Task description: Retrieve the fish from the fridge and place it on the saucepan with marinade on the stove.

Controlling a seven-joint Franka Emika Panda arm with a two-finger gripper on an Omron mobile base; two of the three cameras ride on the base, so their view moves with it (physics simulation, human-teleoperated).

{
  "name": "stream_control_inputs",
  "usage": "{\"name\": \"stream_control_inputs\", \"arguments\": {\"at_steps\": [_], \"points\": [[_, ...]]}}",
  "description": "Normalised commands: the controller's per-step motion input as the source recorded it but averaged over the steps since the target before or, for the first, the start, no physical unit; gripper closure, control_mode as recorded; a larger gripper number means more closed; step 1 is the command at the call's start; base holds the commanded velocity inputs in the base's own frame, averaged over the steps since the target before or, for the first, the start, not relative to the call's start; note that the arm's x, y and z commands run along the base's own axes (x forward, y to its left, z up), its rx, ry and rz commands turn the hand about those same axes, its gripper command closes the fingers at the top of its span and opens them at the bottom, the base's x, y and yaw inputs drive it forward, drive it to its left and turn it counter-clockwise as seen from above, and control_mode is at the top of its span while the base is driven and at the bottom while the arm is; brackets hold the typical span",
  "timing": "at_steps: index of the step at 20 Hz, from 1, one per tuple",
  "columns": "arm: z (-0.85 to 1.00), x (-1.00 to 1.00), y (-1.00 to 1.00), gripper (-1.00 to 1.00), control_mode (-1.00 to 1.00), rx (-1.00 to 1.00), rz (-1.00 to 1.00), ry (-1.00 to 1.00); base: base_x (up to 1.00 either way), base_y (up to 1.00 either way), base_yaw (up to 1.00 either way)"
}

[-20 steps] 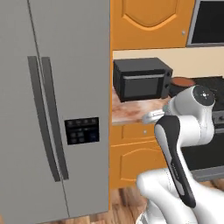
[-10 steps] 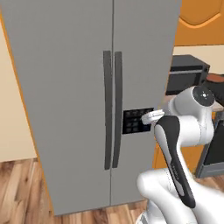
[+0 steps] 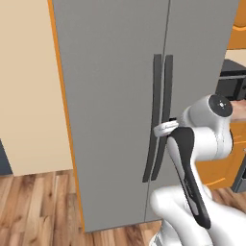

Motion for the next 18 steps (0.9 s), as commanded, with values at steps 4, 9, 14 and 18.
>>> {"name": "stream_control_inputs", "arguments": {"at_steps": [4,9,14,18], "points": [[0.0,0.0,0.0,-1.0,1.0,0.0,0.0,0.0,0.0,-0.04,0.0],[0.0,0.0,0.0,-1.0,1.0,0.0,0.0,0.0,-0.09,-0.16,-0.03],[0.0,0.0,0.0,-1.0,1.0,0.0,0.0,0.0,-0.18,0.0,0.0],[0.0,0.0,0.0,-1.0,1.0,0.0,0.0,0.0,-0.62,0.0,0.0]]}}
